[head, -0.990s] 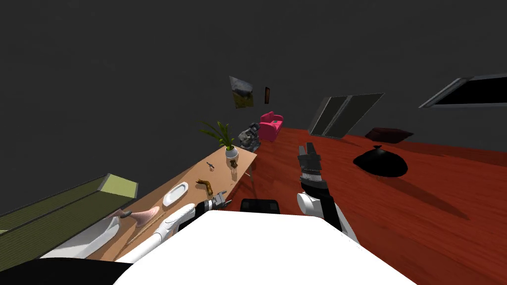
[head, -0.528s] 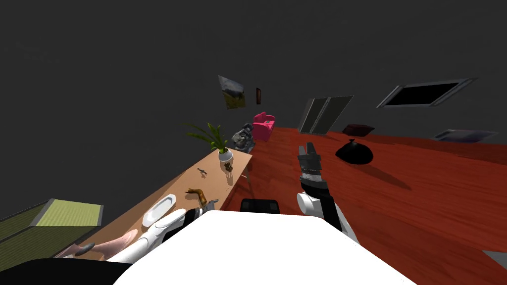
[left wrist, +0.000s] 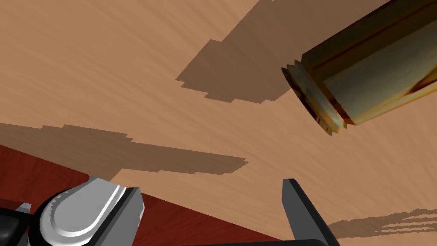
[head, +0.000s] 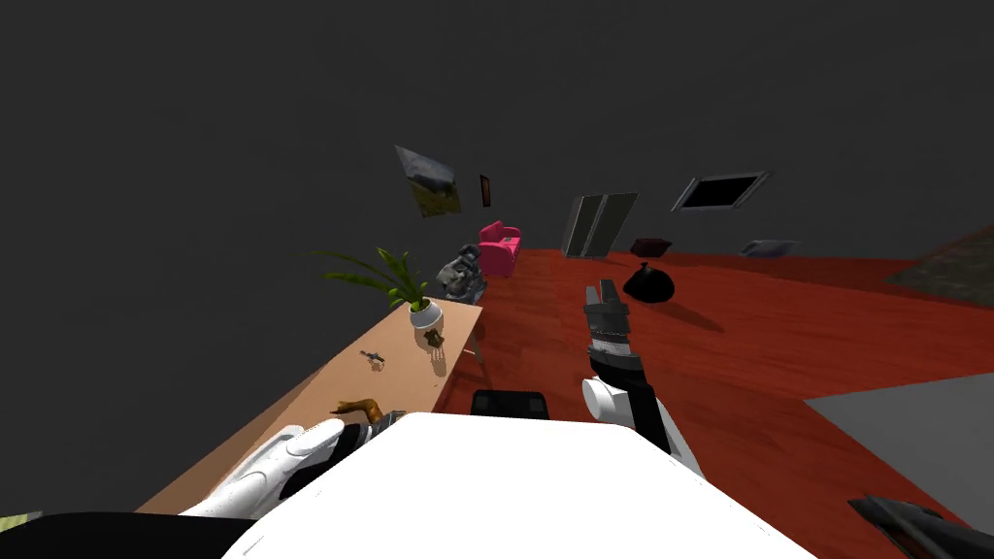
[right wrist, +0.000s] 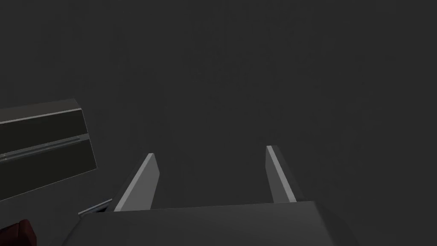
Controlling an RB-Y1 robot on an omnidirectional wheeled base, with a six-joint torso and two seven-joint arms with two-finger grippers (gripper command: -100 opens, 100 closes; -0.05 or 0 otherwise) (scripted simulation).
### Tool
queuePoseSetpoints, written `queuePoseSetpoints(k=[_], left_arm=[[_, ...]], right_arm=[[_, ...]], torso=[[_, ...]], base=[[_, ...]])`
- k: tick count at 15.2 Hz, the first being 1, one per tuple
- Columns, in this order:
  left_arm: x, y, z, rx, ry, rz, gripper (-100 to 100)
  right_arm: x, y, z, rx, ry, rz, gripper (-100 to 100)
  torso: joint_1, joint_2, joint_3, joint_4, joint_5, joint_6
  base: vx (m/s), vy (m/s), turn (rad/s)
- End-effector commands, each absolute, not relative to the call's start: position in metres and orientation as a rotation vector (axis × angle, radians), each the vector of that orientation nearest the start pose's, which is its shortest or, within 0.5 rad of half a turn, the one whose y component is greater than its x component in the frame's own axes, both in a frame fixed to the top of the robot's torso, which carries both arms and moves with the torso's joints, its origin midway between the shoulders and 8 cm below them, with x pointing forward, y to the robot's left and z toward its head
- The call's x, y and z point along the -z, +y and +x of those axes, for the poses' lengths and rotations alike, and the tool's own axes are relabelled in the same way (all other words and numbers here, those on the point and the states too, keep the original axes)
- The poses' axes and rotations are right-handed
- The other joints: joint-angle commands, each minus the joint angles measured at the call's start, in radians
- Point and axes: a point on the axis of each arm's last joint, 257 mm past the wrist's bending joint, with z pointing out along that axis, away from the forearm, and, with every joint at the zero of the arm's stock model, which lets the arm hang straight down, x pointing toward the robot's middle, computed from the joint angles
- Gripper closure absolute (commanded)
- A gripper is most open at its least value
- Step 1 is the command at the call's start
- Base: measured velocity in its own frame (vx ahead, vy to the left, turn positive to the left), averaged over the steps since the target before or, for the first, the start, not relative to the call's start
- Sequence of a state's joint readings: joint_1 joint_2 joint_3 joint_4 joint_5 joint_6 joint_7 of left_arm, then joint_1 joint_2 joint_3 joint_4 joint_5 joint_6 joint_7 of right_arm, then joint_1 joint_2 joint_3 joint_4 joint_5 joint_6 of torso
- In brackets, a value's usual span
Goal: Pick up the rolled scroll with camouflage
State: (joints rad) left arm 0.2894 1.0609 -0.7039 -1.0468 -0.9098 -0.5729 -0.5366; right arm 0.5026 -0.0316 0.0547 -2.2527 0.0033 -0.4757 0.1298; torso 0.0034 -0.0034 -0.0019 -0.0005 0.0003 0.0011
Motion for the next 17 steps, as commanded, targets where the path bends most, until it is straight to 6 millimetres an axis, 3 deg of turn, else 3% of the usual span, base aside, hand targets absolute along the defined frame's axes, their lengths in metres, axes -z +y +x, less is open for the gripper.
queuePoseSetpoints(k=[1, 2, 3, 4, 6, 7, 9, 10, 11, 12, 15, 17], left_arm=[[0.536, 0.483, 0.074, 0.210, 2.491, 1.466, -100], [0.535, 0.511, 0.049, 0.182, 2.519, 1.576, -100], [0.535, 0.511, 0.049, 0.182, 2.519, 1.576, -100], [0.533, 0.537, 0.026, 0.161, 2.542, 1.682, -100], [0.533, 0.537, 0.026, 0.161, 2.542, 1.682, -100], [0.529, 0.558, 0.004, 0.149, 2.557, 1.783, -100], [0.529, 0.560, 0.004, 0.147, 2.559, 1.783, -100], [0.524, 0.578, -0.015, 0.142, 2.566, 1.878, -100], [0.524, 0.580, -0.017, 0.138, 2.571, 1.878, -100], [0.519, 0.596, -0.035, 0.137, 2.577, 1.966, -100], [0.515, 0.611, -0.051, 0.138, 2.580, 2.046, -100], [0.508, 0.630, -0.076, 0.152, 2.570, 2.177, -100]], right_arm=[[-0.006, -0.259, 0.356, -1.223, 0.713, 0.630, 0], [-0.005, -0.259, 0.356, -1.223, 0.713, 0.630, 0], [-0.005, -0.259, 0.356, -1.223, 0.713, 0.630, 0], [-0.005, -0.259, 0.356, -1.223, 0.713, 0.630, 0], [-0.005, -0.259, 0.356, -1.223, 0.713, 0.630, 0], [-0.005, -0.260, 0.356, -1.223, 0.713, 0.630, 0], [-0.005, -0.259, 0.356, -1.223, 0.713, 0.630, 0], [-0.005, -0.260, 0.356, -1.223, 0.713, 0.630, 0], [-0.005, -0.259, 0.356, -1.223, 0.713, 0.630, 0], [-0.005, -0.259, 0.356, -1.223, 0.713, 0.630, 0], [-0.005, -0.259, 0.356, -1.223, 0.713, 0.630, 0], [-0.005, -0.259, 0.356, -1.223, 0.713, 0.630, 0]], torso=[[0.000, 0.000, 0.000, 0.000, 0.000, 0.000], [0.000, 0.000, 0.000, 0.000, 0.000, -0.001], [0.000, 0.000, 0.000, 0.000, 0.000, -0.001], [0.000, 0.000, 0.000, 0.000, 0.000, -0.001], [0.000, 0.000, 0.000, 0.000, 0.000, -0.001], [-0.001, 0.000, 0.000, 0.000, 0.000, -0.001], [-0.001, 0.001, 0.000, 0.000, 0.000, -0.001], [-0.001, 0.001, 0.000, 0.000, 0.000, -0.002], [-0.001, 0.001, 0.000, 0.000, 0.000, -0.001], [0.000, 0.001, 0.000, 0.000, 0.000, -0.001], [0.001, 0.000, 0.000, 0.000, 0.000, -0.001], [0.001, 0.000, 0.000, 0.000, 0.001, -0.001]], base=[[0.029, 0.032, -0.321], [0.029, 0.030, -0.345], [0.025, 0.030, -0.262], [0.025, 0.031, -0.272], [0.017, 0.029, -0.202], [0.016, 0.018, -0.264], [0.014, 0.022, -0.152], [0.018, 0.013, -0.246], [0.016, 0.019, -0.248], [0.013, 0.023, -0.271], [0.020, 0.031, -0.230], [0.023, 0.035, -0.307]])
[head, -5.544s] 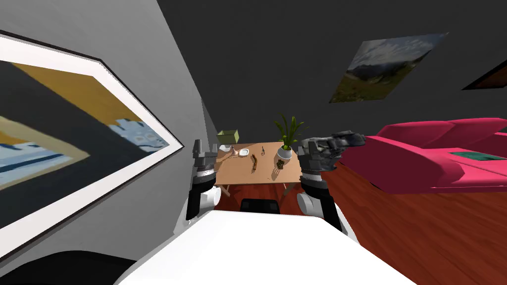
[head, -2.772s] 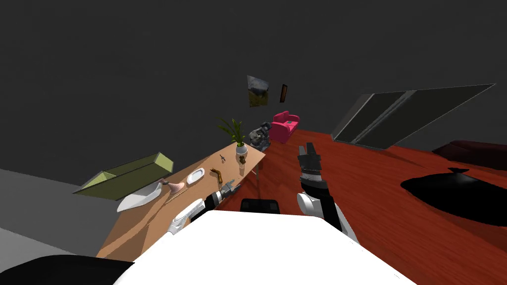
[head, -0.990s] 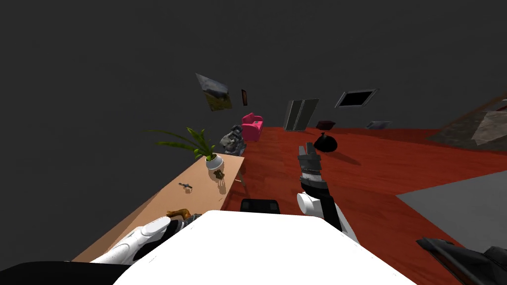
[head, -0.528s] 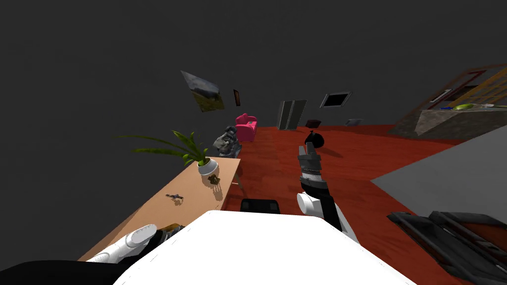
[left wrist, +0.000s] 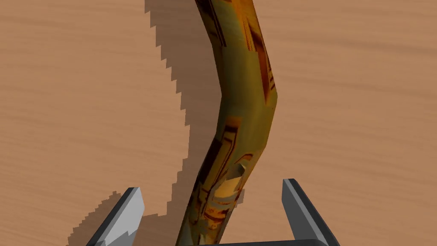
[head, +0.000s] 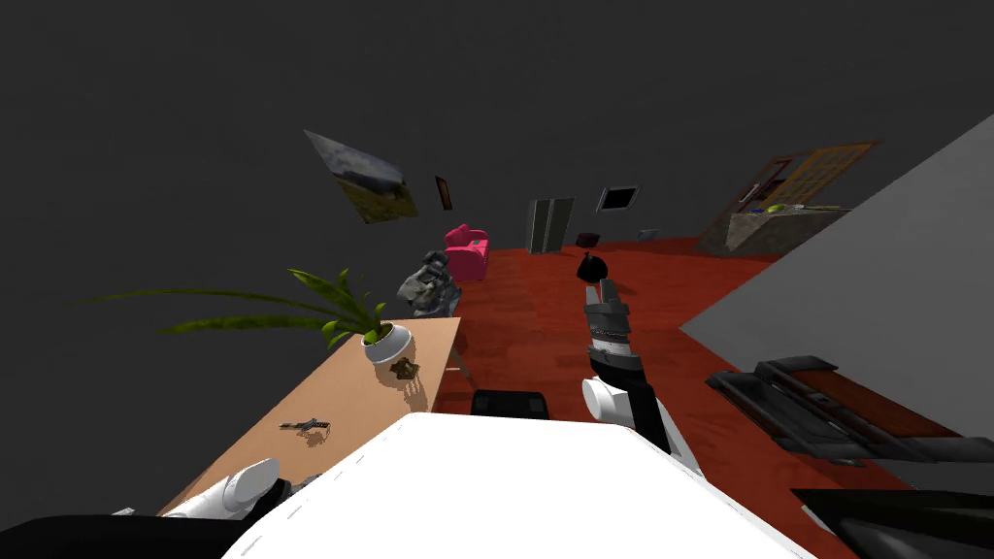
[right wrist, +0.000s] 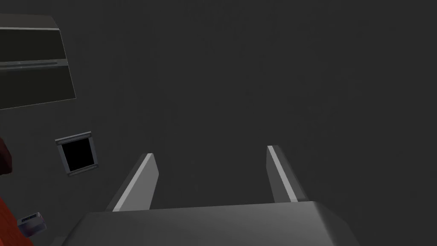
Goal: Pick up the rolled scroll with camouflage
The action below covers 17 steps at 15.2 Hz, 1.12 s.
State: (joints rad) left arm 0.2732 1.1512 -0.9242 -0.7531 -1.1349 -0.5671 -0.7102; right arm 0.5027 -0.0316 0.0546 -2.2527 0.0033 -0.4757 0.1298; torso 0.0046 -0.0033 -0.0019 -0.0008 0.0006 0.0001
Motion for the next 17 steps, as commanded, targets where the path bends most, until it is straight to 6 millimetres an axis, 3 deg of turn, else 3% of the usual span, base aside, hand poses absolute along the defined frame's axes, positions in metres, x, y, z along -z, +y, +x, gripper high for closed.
queuePoseSetpoints(k=[1, 5, 6, 10, 11, 12, 16, 17], left_arm=[[0.508, 0.630, -0.076, 0.152, 2.570, 2.177, -100], [0.514, 0.630, -0.097, 0.201, 2.515, 2.312, -100], [0.512, 0.633, -0.093, 0.186, 2.536, 2.278, -100], [0.534, 0.615, -0.106, 0.179, 2.548, 2.264, -100], [0.530, 0.619, -0.103, 0.187, 2.541, 2.272, -100], [0.531, 0.619, -0.104, 0.183, 2.543, 2.270, 100], [0.530, 0.619, -0.109, 0.195, 2.547, 2.274, 100], [0.523, 0.624, -0.100, 0.183, 2.540, 2.275, 100]], right_arm=[[-0.005, -0.259, 0.356, -1.223, 0.713, 0.630, 0], [-0.005, -0.260, 0.356, -1.223, 0.713, 0.630, 0], [-0.005, -0.260, 0.356, -1.223, 0.713, 0.630, 0], [-0.005, -0.260, 0.356, -1.223, 0.713, 0.630, 0], [-0.005, -0.260, 0.356, -1.223, 0.713, 0.630, 0], [-0.005, -0.260, 0.356, -1.223, 0.713, 0.630, 0], [-0.005, -0.260, 0.356, -1.223, 0.713, 0.630, 0], [-0.005, -0.260, 0.356, -1.223, 0.713, 0.630, 0]], torso=[[0.000, 0.000, 0.000, 0.000, 0.000, 0.000], [0.000, 0.000, 0.000, 0.000, 0.000, -0.001], [0.000, 0.000, 0.000, 0.000, 0.000, -0.001], [0.000, 0.003, 0.002, 0.001, 0.001, -0.002], [0.001, 0.004, 0.002, 0.001, 0.001, -0.002], [0.000, 0.003, 0.002, 0.001, 0.000, -0.002], [0.002, 0.001, 0.002, 0.003, 0.003, 0.002], [0.002, 0.000, 0.001, 0.003, 0.003, 0.002]], base=[[0.024, 0.040, -0.225], [0.026, 0.035, -0.198], [0.013, 0.025, -0.088], [-0.020, 0.048, -0.059], [-0.019, 0.036, -0.023], [-0.007, 0.013, -0.003], [-0.005, 0.002, 0.014], [0.008, -0.022, 0.035]])
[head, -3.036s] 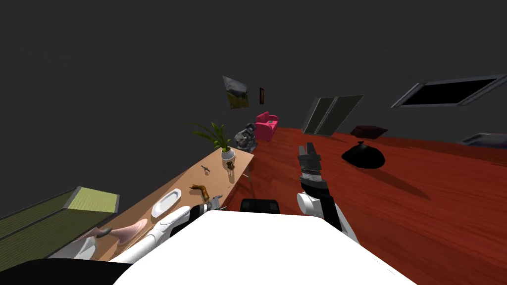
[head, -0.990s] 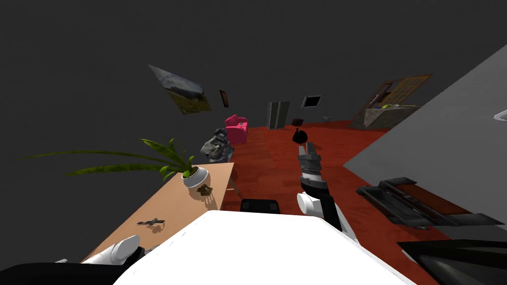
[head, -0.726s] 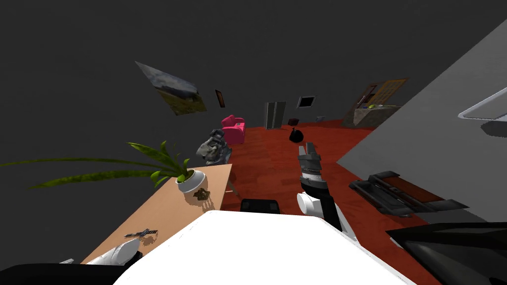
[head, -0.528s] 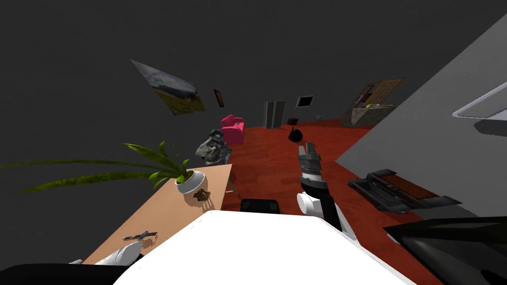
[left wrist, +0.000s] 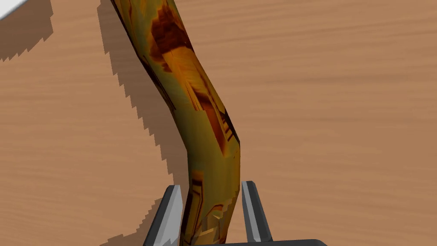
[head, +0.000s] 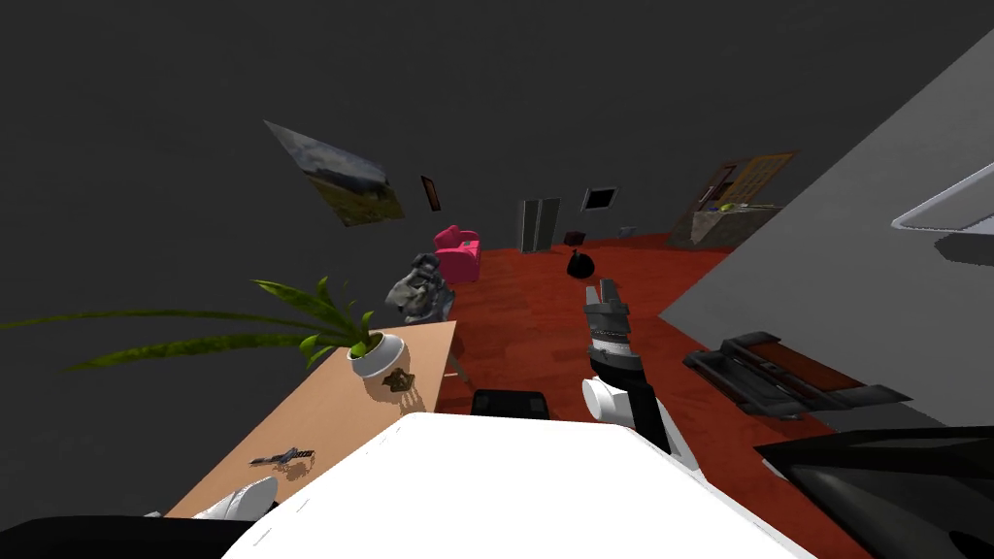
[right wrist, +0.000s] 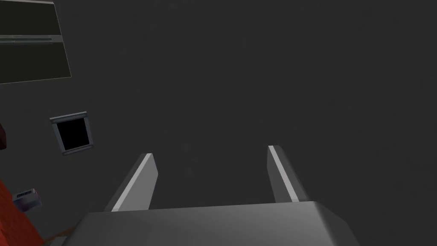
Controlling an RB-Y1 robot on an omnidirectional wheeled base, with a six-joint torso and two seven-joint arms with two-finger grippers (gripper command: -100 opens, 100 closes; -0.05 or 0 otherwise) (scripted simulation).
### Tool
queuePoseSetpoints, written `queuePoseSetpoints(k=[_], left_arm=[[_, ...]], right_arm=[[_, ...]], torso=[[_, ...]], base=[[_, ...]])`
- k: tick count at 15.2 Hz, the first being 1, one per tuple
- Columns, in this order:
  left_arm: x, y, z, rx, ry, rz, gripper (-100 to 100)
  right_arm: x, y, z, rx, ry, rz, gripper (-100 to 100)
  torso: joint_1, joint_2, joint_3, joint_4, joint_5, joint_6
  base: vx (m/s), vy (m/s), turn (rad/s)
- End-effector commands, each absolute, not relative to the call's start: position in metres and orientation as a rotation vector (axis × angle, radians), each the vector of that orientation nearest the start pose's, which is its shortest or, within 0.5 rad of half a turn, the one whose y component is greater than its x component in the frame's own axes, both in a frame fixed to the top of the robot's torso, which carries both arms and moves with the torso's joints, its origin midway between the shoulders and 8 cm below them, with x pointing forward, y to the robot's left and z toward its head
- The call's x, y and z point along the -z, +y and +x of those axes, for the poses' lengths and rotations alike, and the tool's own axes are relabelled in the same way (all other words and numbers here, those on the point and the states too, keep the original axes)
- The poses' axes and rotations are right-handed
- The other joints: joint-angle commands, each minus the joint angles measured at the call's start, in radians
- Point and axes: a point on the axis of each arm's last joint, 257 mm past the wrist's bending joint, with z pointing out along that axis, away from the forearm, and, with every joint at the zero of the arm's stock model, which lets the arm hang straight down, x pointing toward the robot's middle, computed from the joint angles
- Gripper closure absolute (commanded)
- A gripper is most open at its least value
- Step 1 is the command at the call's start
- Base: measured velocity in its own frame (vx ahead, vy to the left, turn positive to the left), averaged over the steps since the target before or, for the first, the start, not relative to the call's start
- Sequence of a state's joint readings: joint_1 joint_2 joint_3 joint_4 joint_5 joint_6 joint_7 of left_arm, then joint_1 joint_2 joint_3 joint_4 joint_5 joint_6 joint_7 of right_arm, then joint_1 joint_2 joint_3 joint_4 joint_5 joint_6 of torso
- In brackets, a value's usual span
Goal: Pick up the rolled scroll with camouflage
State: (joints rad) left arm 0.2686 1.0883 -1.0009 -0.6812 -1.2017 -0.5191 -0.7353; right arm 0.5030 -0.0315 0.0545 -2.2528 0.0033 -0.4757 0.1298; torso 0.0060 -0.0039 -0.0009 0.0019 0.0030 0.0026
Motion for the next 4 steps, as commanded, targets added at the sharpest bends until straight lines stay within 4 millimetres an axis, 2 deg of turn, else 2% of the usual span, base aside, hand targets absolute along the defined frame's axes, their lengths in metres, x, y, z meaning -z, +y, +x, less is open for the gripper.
queuePoseSetpoints(k=[1, 3, 4], left_arm=[[0.5188, 0.6279, -0.0973, 0.185, 2.536, 2.279, 100], [0.5122, 0.6330, -0.0936, 0.188, 2.530, 2.287, 100], [0.5157, 0.6311, -0.0963, 0.186, 2.533, 2.284, 100]], right_arm=[[-0.0054, -0.2595, 0.3557, -1.223, 0.713, 0.630, 0], [-0.0054, -0.2595, 0.3557, -1.223, 0.713, 0.630, 0], [-0.0054, -0.2595, 0.3557, -1.223, 0.713, 0.630, 0]], torso=[[0.000, 0.000, 0.000, 0.000, 0.000, 0.000], [-0.003, -0.002, -0.001, 0.000, -0.001, 0.000], [-0.004, -0.002, -0.001, 0.000, -0.001, 0.000]], base=[[0.028, -0.045, 0.056], [0.036, -0.059, 0.047], [0.018, -0.031, 0.015]])
